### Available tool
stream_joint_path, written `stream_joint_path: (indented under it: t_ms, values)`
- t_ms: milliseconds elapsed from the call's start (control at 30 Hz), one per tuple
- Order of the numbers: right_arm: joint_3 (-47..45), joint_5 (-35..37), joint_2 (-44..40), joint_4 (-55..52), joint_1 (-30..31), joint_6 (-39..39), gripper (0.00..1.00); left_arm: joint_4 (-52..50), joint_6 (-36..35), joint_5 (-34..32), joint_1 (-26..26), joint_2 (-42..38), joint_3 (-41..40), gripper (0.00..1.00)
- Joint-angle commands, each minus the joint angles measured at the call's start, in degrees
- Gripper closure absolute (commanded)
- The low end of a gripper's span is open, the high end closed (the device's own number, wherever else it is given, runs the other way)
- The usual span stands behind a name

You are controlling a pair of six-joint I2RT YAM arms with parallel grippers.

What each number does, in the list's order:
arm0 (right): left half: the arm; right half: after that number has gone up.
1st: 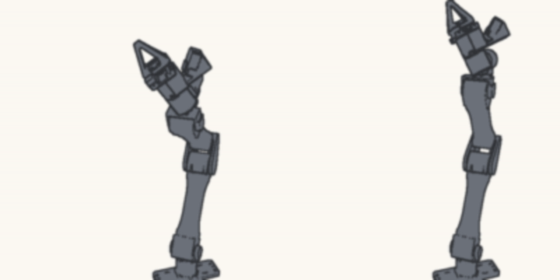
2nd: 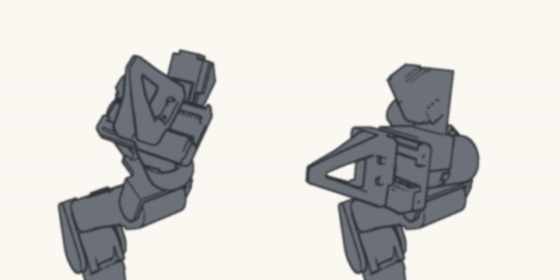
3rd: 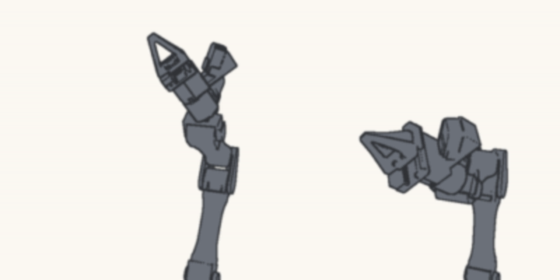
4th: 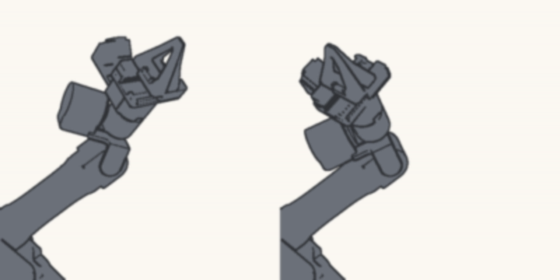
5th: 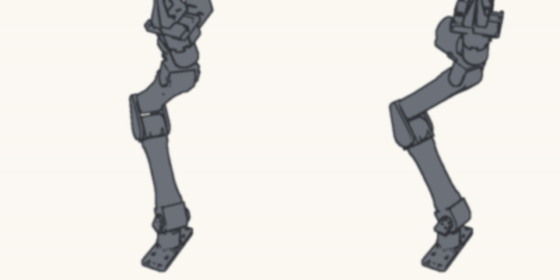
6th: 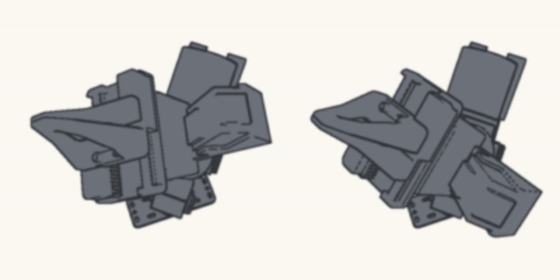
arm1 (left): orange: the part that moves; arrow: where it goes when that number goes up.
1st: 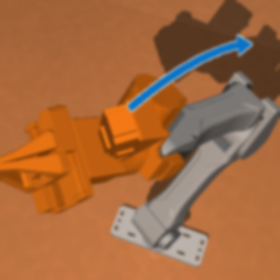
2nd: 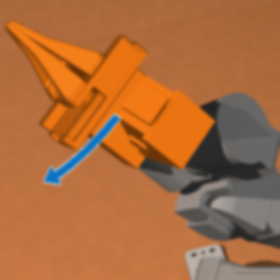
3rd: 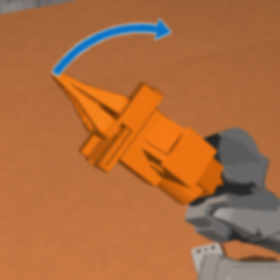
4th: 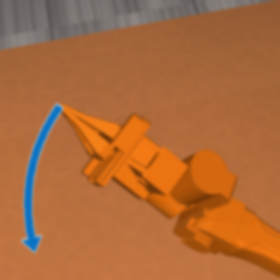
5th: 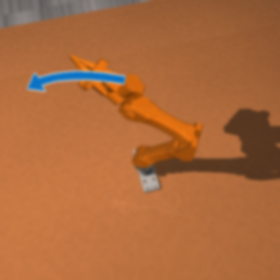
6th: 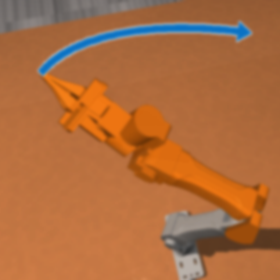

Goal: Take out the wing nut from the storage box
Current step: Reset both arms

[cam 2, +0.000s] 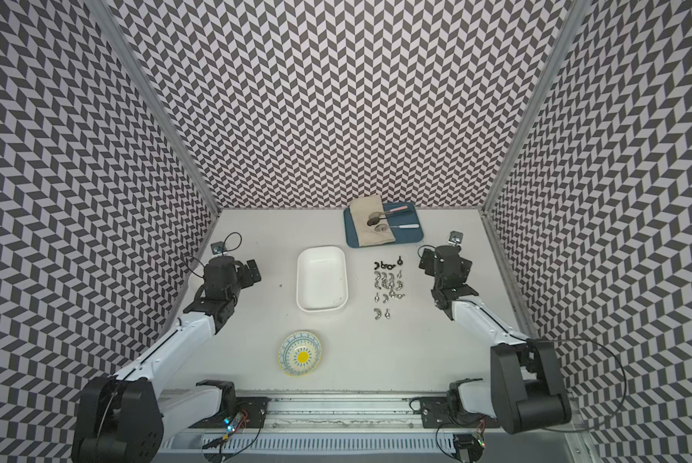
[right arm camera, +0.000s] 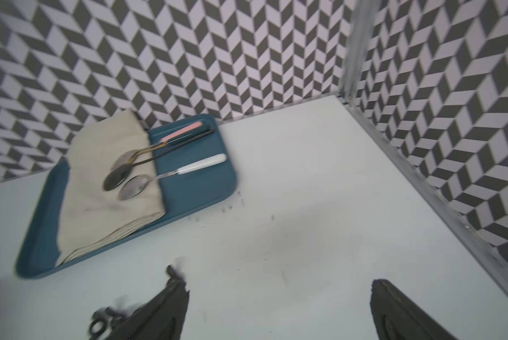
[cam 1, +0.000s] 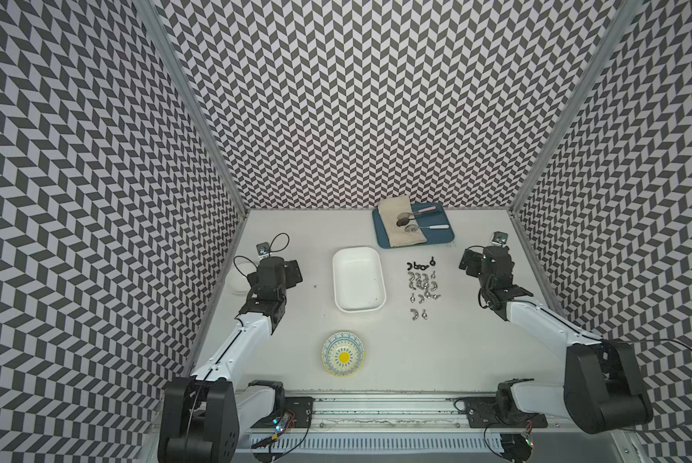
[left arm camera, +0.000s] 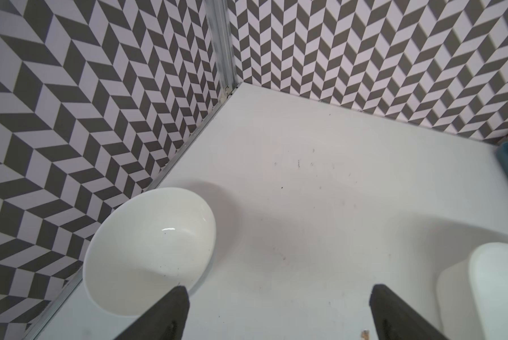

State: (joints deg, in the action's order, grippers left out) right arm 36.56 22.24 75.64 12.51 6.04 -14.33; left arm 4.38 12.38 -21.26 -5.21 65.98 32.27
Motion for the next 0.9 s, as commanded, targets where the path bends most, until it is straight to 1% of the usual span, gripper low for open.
stream_joint_path:
  t_ms: [0,100,200,300,333,367,400,467,500,533,567,600,633,667,700,733,800,833,867]
  values:
    - [-6.75,2.65,-0.96,16.91,-1.82,1.04,0.00,18.34,-5.79,-3.69,-0.10,-1.14,-5.76,0.00]
    - [-11.26,2.49,2.50,29.23,-1.68,3.60,0.01,32.09,-12.04,-3.76,-0.24,-2.71,-12.87,0.00]
    - [-12.48,3.13,7.68,37.25,-1.06,8.08,0.03,40.09,-16.79,-1.77,0.09,-0.50,-15.41,0.00]
    - [-18.93,4.15,8.05,49.50,-0.99,7.97,0.03,46.49,-16.14,1.40,0.84,2.98,-17.04,0.00]
    - [-21.50,4.01,7.95,54.61,-0.99,8.06,0.00,48.59,-16.19,2.79,1.33,4.67,-17.23,0.00]
    - [-22.62,3.76,8.03,57.30,-0.99,8.59,0.00,50.22,-16.25,3.31,1.82,6.41,-17.08,0.00]
    - [-23.26,3.14,7.87,58.40,-0.97,8.84,0.00,51.39,-15.78,3.26,2.53,8.54,-16.40,0.00]
    - [-22.68,1.23,7.60,56.52,-1.04,9.23,0.00,50.33,-14.61,3.70,3.52,12.52,-14.30,0.00]
    - [-21.60,-1.08,7.90,54.40,-1.08,10.12,0.00,50.43,-14.92,4.77,3.54,14.53,-13.70,0.00]
    - [-20.92,-5.00,9.18,54.18,-1.04,11.97,0.00,51.44,-16.28,6.97,3.54,16.00,-13.10,0.00]
    - [-21.73,-6.96,11.43,57.34,-1.04,13.26,0.00,47.91,-16.81,8.87,3.46,16.16,-11.55,0.00]
    - [-24.85,-5.54,14.58,67.45,-1.02,13.17,0.00,46.27,-16.67,11.62,3.69,16.28,-10.84,0.00]
    - [-26.20,-4.38,14.99,71.21,-1.13,12.78,0.00,46.30,-16.47,13.40,3.72,16.05,-11.18,0.00]
    - [-25.13,-4.58,12.86,65.46,-1.25,12.29,0.00,46.61,-16.30,14.97,3.72,15.57,-11.57,0.00]
    - [-22.17,-5.49,11.17,57.86,-1.42,11.71,0.00,47.63,-15.52,16.62,3.81,15.42,-11.98,0.00]
    - [-22.05,-5.31,12.06,58.79,-1.57,11.72,0.00,49.84,-14.69,18.93,3.81,15.70,-12.54,0.00]
    - [-25.41,-4.81,14.74,68.64,-1.56,12.36,0.00,54.09,-14.20,22.17,3.66,17.58,-13.02,0.00]
    - [-25.34,-4.67,14.44,68.40,-1.55,12.20,0.00,54.66,-15.04,22.60,3.30,19.37,-12.61,0.00]
    - [-24.63,-4.75,13.44,64.79,-1.49,12.01,0.00,55.89,-15.51,23.00,3.19,20.49,-12.69,0.00]
